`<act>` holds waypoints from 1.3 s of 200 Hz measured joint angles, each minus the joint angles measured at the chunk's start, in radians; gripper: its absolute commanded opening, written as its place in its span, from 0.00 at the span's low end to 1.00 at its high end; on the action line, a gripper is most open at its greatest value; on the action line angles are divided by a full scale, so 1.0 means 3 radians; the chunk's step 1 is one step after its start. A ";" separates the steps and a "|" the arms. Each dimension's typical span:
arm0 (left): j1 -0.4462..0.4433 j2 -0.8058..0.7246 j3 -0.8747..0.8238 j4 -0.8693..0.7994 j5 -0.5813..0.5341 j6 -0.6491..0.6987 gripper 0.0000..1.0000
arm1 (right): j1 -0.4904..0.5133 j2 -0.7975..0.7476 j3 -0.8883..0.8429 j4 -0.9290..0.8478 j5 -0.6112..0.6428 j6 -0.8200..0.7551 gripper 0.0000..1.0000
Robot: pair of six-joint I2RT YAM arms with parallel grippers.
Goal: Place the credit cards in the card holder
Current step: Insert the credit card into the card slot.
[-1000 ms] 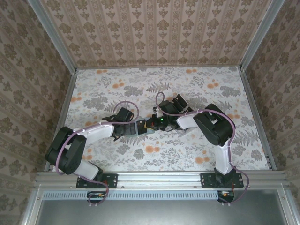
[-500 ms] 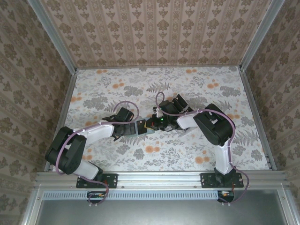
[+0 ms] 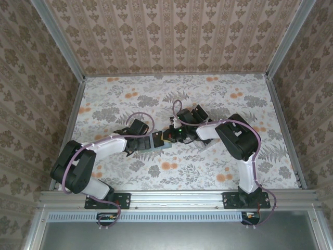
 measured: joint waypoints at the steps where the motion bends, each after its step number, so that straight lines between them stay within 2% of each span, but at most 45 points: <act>1: 0.0000 0.0000 0.0000 0.0000 0.0000 0.0000 1.00 | -0.0001 0.0001 0.0000 0.0000 0.0000 -0.0001 0.00; 194: -0.0001 0.0008 0.0004 0.0000 0.0006 -0.0001 1.00 | 0.0037 0.0038 0.0057 -0.0045 -0.0031 -0.0028 0.00; 260: 0.0000 0.0088 0.0086 -0.0033 0.0010 0.0001 1.00 | -0.0001 -0.0317 -0.0299 -0.0144 0.0426 -0.0085 0.00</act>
